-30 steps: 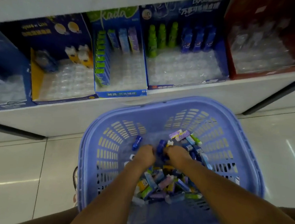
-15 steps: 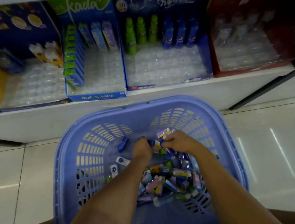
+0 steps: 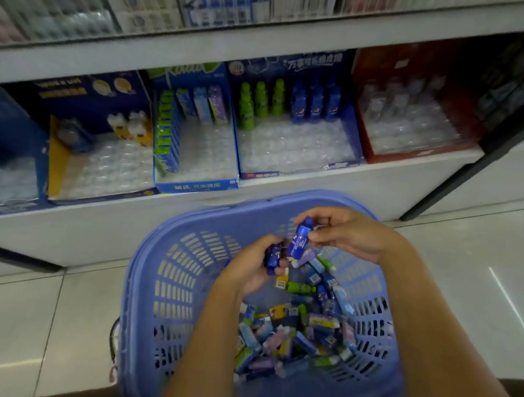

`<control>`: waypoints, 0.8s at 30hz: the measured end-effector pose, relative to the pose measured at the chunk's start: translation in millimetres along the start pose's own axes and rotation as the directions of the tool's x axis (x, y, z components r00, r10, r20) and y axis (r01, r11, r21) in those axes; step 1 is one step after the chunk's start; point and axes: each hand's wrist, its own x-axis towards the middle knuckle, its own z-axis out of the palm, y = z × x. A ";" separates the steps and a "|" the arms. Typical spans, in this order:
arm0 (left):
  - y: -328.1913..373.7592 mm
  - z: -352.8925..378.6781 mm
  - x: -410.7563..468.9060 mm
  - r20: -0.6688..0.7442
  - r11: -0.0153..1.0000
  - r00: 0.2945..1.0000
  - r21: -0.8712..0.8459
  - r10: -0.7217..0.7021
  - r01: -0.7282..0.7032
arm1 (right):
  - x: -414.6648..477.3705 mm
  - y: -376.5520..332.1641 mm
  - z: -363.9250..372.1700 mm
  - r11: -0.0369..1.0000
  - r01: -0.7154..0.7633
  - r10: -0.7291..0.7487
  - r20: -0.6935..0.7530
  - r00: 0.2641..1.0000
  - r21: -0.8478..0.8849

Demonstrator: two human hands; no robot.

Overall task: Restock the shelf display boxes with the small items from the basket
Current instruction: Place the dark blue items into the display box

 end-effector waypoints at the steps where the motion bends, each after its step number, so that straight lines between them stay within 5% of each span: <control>1: 7.2 4.4 -11.6 0.059 0.998 0.997 0.029 0.050 -0.052 | -4.1 -7.4 1.4 1.000 0.028 -0.027 0.009 1.000 -0.008; 5: 29.2 19.1 -47.3 0.199 0.943 0.965 0.249 0.172 -0.220 | -19.3 -31.9 12.3 0.988 0.151 -0.151 -0.004 0.989 -0.013; 9: 41.8 28.8 -66.3 0.111 0.881 0.934 0.311 0.339 -0.357 | -29.7 -50.0 25.6 0.967 0.256 -0.256 -0.063 0.965 -0.008; 13: 47.2 45.8 -72.7 -0.049 0.692 0.787 0.512 0.616 -0.509 | -27.1 -63.5 41.4 0.946 0.314 -0.324 -0.322 0.889 -0.085; 17: 46.8 52.5 -75.4 -0.063 0.557 0.664 0.607 0.745 -0.566 | -24.9 -72.2 51.9 0.918 0.322 -0.391 -0.399 0.829 -0.232; 21: 51.6 57.8 -75.5 -0.106 0.603 0.674 0.562 0.731 -0.566 | -17.1 -88.3 44.9 0.903 0.352 -0.430 -0.480 0.765 -0.247; 24: 57.2 59.1 -74.3 -0.142 0.730 0.758 0.427 0.636 -0.533 | -2.5 -106.6 15.4 0.865 0.367 -0.501 -0.620 0.603 -0.341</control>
